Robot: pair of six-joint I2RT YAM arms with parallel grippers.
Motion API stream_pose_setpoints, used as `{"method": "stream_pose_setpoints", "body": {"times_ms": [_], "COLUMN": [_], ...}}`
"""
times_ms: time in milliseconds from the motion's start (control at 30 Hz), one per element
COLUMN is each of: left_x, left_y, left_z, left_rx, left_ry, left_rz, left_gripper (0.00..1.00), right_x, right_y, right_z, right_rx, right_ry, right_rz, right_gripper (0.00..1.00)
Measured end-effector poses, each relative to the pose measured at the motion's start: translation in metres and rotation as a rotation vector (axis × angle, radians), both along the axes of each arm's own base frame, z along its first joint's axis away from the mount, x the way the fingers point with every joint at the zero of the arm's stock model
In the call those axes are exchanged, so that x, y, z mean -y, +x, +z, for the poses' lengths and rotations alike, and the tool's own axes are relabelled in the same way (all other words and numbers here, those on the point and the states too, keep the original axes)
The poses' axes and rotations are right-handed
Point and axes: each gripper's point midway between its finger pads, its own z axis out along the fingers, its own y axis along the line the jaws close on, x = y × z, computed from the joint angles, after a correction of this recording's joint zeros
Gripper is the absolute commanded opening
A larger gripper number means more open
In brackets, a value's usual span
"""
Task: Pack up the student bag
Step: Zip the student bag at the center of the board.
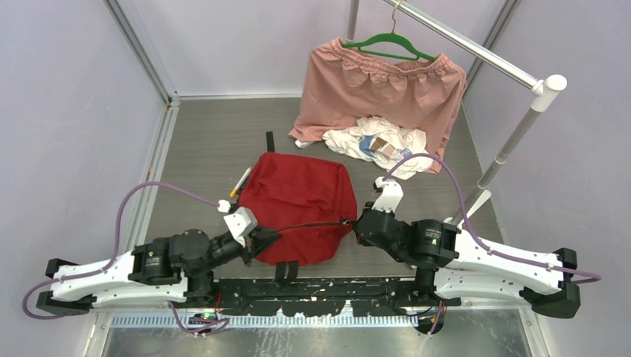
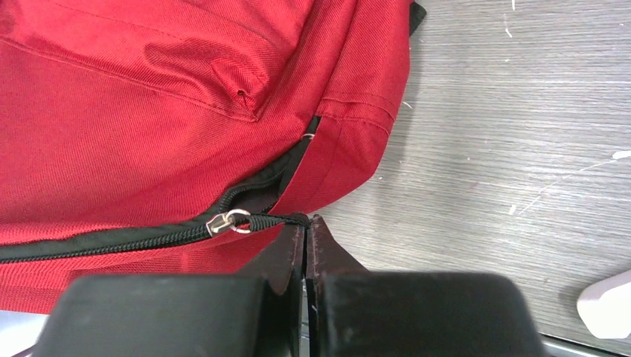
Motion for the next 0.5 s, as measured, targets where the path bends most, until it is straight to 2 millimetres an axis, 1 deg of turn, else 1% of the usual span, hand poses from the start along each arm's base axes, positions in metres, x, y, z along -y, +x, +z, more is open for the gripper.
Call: {"method": "stream_pose_setpoints", "body": {"times_ms": [133, 233, 500], "left_x": [-0.011, -0.017, -0.019], "left_y": [-0.001, -0.003, -0.004], "left_z": [0.009, 0.015, 0.012], "left_rx": [-0.017, -0.028, -0.053], "left_ry": [-0.056, -0.094, -0.095], "left_rz": [0.014, 0.016, 0.019], "left_gripper": [0.0, 0.0, 0.0], "right_x": [-0.006, -0.009, -0.012], "right_y": [0.0, -0.001, -0.003], "right_z": [0.008, 0.009, 0.007], "right_rx": [0.006, 0.003, -0.013], "right_ry": [0.052, 0.067, 0.072], "right_rz": [0.006, 0.011, 0.018], "right_gripper": [0.01, 0.01, 0.01]}}
